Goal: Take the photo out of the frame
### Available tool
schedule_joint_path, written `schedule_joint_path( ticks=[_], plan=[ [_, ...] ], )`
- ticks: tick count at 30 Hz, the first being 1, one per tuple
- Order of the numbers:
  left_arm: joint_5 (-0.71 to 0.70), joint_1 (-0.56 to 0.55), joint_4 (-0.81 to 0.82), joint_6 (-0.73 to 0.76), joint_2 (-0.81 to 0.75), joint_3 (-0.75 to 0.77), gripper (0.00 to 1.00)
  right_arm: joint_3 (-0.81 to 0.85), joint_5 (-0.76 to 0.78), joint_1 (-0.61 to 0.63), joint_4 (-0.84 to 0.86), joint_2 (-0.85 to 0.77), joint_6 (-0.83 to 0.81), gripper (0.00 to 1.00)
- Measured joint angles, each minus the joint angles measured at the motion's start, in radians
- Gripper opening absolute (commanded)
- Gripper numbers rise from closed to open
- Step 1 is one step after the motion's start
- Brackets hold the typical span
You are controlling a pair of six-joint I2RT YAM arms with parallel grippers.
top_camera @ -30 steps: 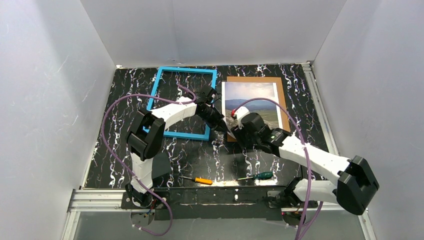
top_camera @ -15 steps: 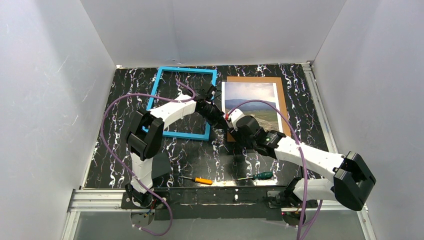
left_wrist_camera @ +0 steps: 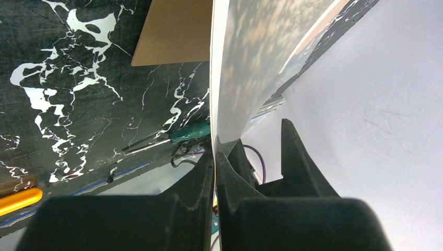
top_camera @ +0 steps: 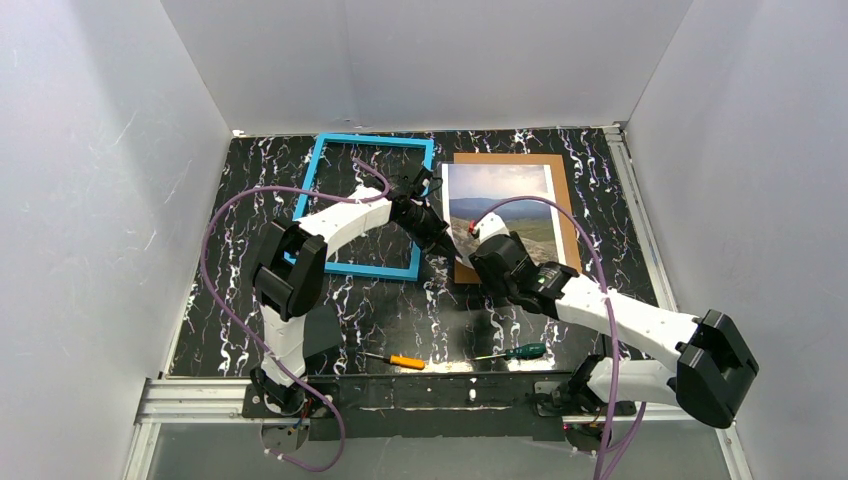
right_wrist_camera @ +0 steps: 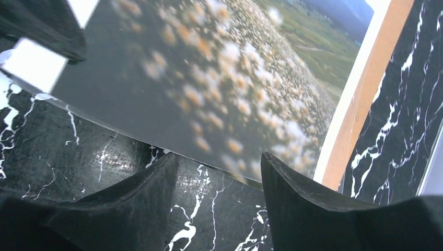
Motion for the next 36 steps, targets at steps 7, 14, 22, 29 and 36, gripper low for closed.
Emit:
schedule_joint_path(
  ticks=[7,14,22,29,36],
  plan=[
    [-0.001,0.002,-0.011,0.012,0.002,0.007,0.00,-0.005,-0.008,-0.057,-0.082,-0.032,0.195,0.76],
    [0.001,0.006,0.021,-0.032,0.016,0.006,0.00,-0.085,-0.192,-0.172,-0.153,-0.149,0.505,0.82],
    [0.003,0.007,0.044,-0.062,0.044,0.002,0.00,-0.238,-0.410,-0.448,-0.260,-0.417,0.831,0.80],
    [0.005,0.007,0.049,-0.065,0.044,0.002,0.00,-0.341,-0.500,-0.651,-0.269,-0.541,0.990,0.59],
    [0.009,0.007,0.063,-0.071,0.044,-0.007,0.00,-0.430,-0.671,-0.776,-0.092,-0.431,1.059,0.44]
  ],
)
